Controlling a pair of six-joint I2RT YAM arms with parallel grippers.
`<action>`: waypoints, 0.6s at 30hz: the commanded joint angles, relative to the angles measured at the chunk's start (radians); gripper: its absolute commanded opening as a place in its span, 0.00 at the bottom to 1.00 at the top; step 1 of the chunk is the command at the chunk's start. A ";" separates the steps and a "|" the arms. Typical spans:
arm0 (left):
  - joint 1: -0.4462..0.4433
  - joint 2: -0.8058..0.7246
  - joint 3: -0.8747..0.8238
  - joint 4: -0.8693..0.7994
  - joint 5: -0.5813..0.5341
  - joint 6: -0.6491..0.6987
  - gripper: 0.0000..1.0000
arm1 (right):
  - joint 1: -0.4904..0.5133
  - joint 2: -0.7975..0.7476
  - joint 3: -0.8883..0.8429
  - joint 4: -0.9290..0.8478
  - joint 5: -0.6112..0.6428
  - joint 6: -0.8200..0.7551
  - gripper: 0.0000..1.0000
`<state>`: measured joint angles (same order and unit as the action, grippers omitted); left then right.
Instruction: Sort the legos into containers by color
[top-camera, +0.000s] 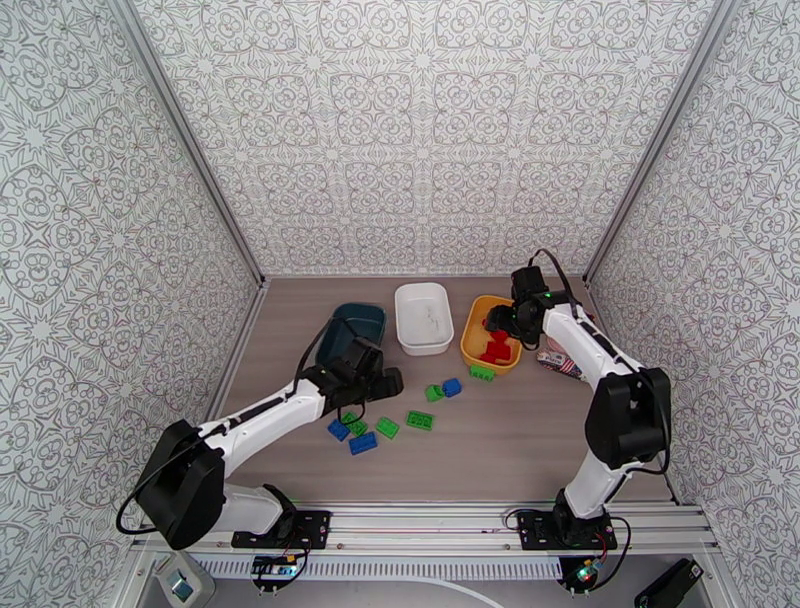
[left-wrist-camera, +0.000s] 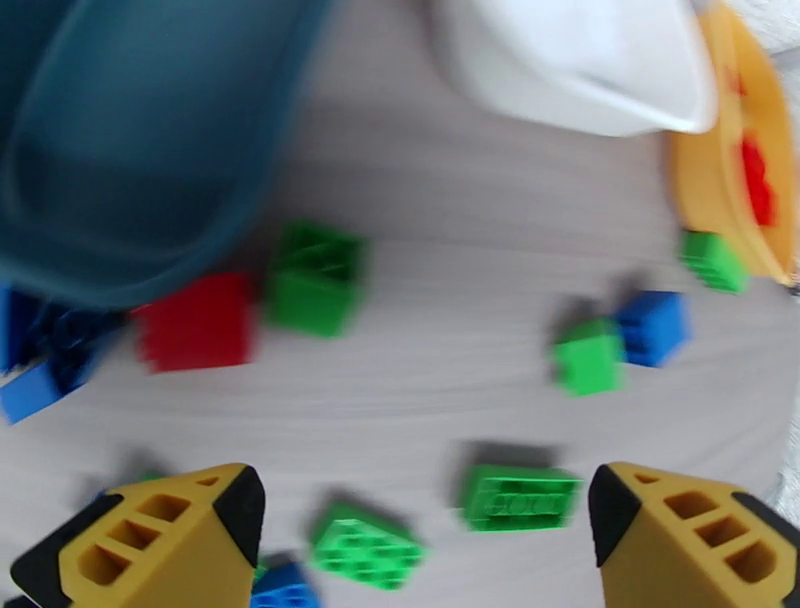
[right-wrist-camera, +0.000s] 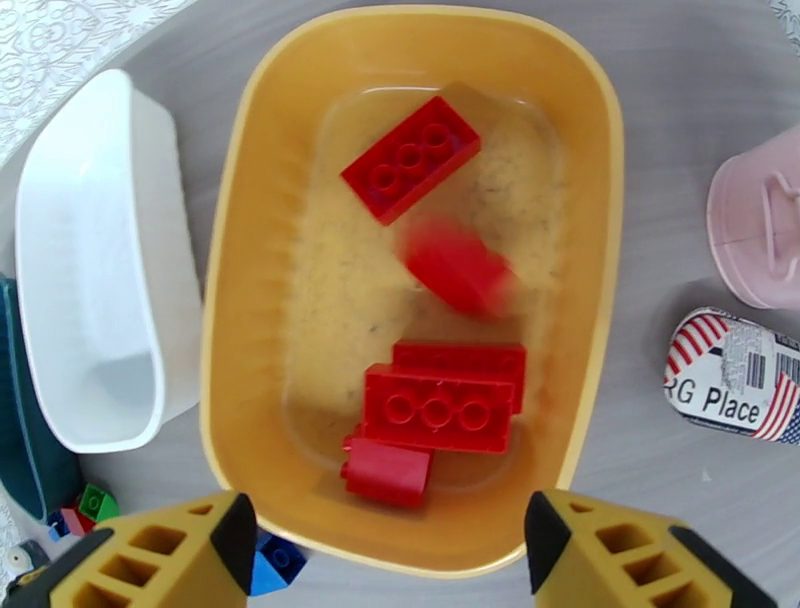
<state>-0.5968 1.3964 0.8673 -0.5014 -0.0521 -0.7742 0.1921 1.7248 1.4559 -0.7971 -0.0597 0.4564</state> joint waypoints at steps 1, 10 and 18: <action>0.044 -0.021 -0.029 -0.051 -0.059 0.035 0.84 | 0.023 -0.091 -0.069 0.020 -0.054 0.013 0.70; 0.074 0.067 -0.032 -0.017 -0.074 0.083 0.79 | 0.195 -0.243 -0.242 0.115 -0.105 0.112 0.62; 0.078 0.166 -0.010 0.038 -0.085 0.095 0.73 | 0.333 -0.288 -0.316 0.147 -0.082 0.187 0.59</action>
<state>-0.5274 1.5421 0.8394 -0.5076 -0.1116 -0.7021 0.5076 1.4765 1.1694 -0.6781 -0.1444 0.5972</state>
